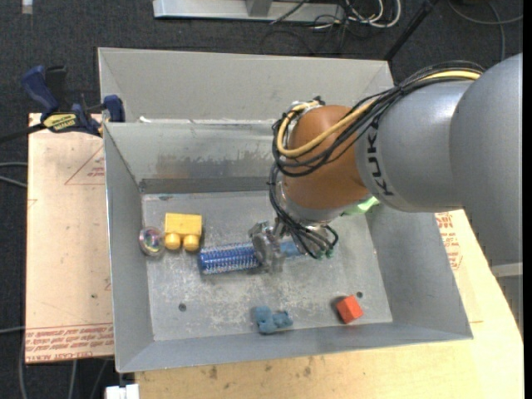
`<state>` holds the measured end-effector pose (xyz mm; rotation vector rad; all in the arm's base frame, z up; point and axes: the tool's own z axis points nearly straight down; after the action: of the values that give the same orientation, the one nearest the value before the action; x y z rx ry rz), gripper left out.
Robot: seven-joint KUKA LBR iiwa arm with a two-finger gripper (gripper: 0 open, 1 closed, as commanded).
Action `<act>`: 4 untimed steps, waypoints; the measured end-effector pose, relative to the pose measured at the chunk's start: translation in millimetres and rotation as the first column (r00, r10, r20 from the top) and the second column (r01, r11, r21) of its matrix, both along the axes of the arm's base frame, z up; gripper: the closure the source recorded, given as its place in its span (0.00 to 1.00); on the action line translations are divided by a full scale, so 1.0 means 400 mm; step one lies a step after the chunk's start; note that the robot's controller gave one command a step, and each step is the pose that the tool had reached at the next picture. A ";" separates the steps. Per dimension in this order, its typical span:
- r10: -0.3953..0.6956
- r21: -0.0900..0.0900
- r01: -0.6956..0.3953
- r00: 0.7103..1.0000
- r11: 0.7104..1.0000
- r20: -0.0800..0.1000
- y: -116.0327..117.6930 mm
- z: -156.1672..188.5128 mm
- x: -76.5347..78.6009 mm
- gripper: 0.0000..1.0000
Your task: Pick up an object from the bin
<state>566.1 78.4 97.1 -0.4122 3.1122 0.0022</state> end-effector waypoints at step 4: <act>0.010 0.000 -0.010 1.000 1.000 -0.002 0.060 -0.030 0.065 1.00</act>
Offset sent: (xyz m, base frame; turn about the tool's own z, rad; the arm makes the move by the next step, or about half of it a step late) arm 0.0007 0.0035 0.0935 -0.0217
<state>592.2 102.3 85.0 -0.4283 3.1121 0.0029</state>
